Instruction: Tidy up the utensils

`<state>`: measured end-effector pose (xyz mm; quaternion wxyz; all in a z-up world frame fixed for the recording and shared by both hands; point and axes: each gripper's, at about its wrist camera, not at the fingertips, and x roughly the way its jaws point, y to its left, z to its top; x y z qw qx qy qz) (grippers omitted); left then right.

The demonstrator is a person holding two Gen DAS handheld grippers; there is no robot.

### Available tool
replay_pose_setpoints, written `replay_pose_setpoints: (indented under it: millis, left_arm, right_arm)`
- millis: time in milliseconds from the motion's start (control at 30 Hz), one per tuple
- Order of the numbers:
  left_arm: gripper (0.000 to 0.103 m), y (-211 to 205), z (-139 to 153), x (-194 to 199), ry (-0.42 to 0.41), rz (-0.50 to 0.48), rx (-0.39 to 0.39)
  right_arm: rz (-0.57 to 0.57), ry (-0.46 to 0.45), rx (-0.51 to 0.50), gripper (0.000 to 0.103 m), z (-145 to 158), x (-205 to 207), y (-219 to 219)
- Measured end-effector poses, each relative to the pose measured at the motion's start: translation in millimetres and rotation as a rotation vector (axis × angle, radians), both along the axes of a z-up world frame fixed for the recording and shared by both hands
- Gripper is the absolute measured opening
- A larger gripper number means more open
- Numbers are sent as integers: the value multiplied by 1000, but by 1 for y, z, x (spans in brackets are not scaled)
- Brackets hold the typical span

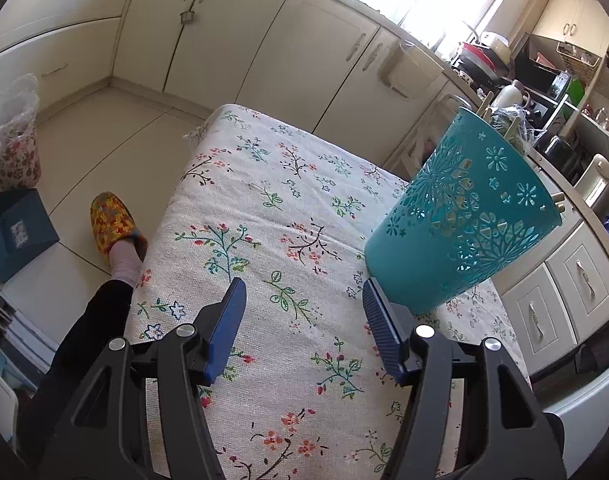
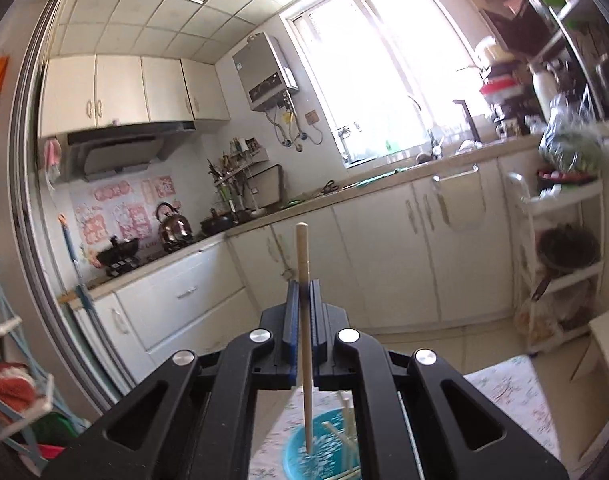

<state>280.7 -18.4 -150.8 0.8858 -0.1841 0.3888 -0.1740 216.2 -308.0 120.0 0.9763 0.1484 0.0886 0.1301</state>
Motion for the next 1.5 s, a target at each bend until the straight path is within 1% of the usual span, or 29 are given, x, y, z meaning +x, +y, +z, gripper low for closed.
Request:
replay_pose_setpoints:
  millis: [67, 100, 167, 300, 367, 433, 467, 500, 533, 567, 633, 700, 733, 767, 800, 867, 900, 933, 1000, 1100, 1167, 1233, 1333, 1367, 1500]
  left_arm:
    - [57, 1, 0, 0, 1, 1, -4]
    - [57, 1, 0, 1, 2, 1, -5]
    - [57, 1, -1, 1, 2, 1, -4]
    - [58, -1, 0, 0, -5, -5, 9]
    - [58, -3, 0, 0, -5, -11, 23]
    - [61, -4, 0, 0, -4, -7, 33]
    - [62, -4, 0, 0, -4, -3, 35]
    - [65, -4, 0, 0, -4, 3, 42]
    - [68, -5, 1, 0, -4, 6, 48]
    - [69, -5, 1, 0, -2, 7, 56]
    - [74, -8, 1, 0, 3, 11, 80]
    - [76, -11, 4, 0, 19, 19, 125]
    - [77, -12, 9, -5, 25, 30, 165]
    - [78, -11, 14, -13, 26, 37, 180]
    - [80, -11, 21, -23, 21, 36, 190]
    - [86, -12, 38, -45, 5, 26, 234]
    - [92, -12, 45, -55, -5, 23, 256]
    - [95, -13, 57, -71, -25, 23, 289]
    - [95, -17, 77, -102, -76, 12, 342]
    - [95, -24, 98, -129, -101, -11, 391]
    - [96, -30, 113, -147, -111, -27, 428]
    - [96, -34, 126, -160, -117, -61, 430]
    - [96, -32, 140, -178, -124, -78, 427]
    - [96, -31, 144, -184, -127, -81, 425]
    - [96, -27, 159, -208, -143, -76, 456]
  right_arm:
    - [-31, 10, -50, 6, -13, 4, 4]
    - [-46, 24, -80, 6, -24, 8, 9]
    - [-60, 57, -110, 6, -45, 13, 12]
    - [-40, 203, -139, 6, -94, 31, 20]
    - [-26, 263, -140, 7, -106, 35, 21]
    - [-32, 282, -132, 14, -112, 28, 21]
    - [-37, 278, -124, 23, -113, 20, 19]
    - [-43, 273, -116, 28, -114, 13, 18]
    - [-55, 267, -105, 36, -113, 2, 16]
    - [-62, 269, -92, 38, -114, -10, 14]
    - [-66, 298, -65, 46, -123, -31, 15]
    - [-75, 357, -47, 62, -134, -50, 17]
    - [-83, 404, -29, 65, -145, -66, 19]
    - [-88, 437, -14, 70, -152, -75, 20]
    - [-93, 475, 2, 72, -158, -87, 22]
    - [-110, 539, 37, 82, -171, -110, 24]
    - [-115, 571, 51, 86, -176, -119, 25]
    - [-118, 607, 60, 87, -178, -126, 25]
    - [-136, 651, 60, 91, -176, -141, 24]
    - [-189, 640, 38, 95, -163, -161, 22]
    - [-230, 623, 13, 95, -155, -177, 24]
    - [-254, 613, -8, 95, -147, -189, 26]
    - [-265, 593, -20, 95, -136, -205, 31]
    - [-258, 585, -18, 95, -131, -210, 34]
    - [-223, 576, -31, 95, -119, -226, 49]
